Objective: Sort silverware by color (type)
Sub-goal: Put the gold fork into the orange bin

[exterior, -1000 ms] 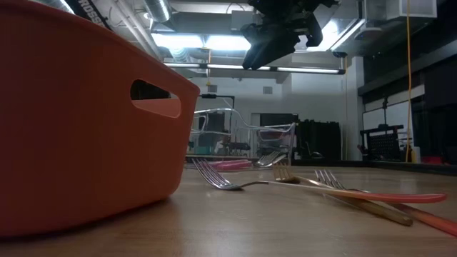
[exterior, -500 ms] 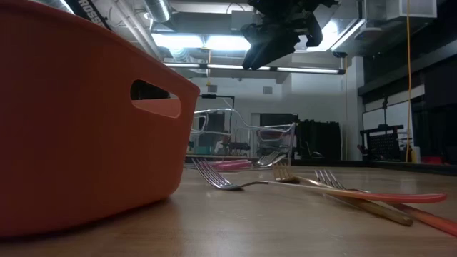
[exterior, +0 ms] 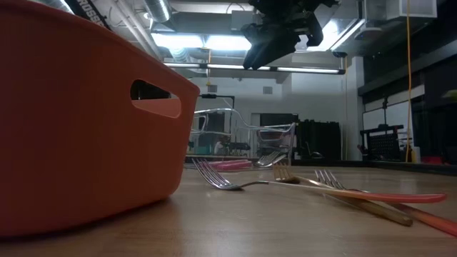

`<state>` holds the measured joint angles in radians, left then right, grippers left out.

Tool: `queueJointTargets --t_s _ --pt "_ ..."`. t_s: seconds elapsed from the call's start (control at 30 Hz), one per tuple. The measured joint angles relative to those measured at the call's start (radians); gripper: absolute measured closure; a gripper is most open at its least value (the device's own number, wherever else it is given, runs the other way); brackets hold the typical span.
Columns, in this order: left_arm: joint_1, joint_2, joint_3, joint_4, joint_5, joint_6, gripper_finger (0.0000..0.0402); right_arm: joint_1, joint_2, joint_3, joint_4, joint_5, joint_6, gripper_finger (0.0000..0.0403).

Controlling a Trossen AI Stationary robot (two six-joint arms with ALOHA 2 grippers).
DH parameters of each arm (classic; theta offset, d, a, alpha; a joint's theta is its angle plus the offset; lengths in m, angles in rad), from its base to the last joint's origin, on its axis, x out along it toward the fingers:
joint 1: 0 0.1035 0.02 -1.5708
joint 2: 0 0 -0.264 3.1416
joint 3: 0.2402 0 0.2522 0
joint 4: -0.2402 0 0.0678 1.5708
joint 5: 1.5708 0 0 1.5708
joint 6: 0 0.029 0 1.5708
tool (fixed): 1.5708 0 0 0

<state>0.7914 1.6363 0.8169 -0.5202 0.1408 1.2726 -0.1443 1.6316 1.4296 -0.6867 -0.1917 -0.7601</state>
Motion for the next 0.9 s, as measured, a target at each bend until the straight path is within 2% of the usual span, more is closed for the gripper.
queueJointTargets --t_s 0.4,0.67,0.9 --pt "0.0 -0.107 0.0 -0.003 0.001 -0.227 0.0393 0.0 -0.079 0.0 -0.071 0.007 0.0 0.0297" --pt "-0.001 -0.211 0.001 -0.001 -0.02 -0.358 0.0394 0.0 -0.139 0.0 -0.171 0.123 0.0 0.0297" --pt "-0.008 -0.379 0.002 -0.002 -0.029 -0.536 0.0394 0.0 -0.186 0.0 -0.262 0.211 0.003 0.0297"
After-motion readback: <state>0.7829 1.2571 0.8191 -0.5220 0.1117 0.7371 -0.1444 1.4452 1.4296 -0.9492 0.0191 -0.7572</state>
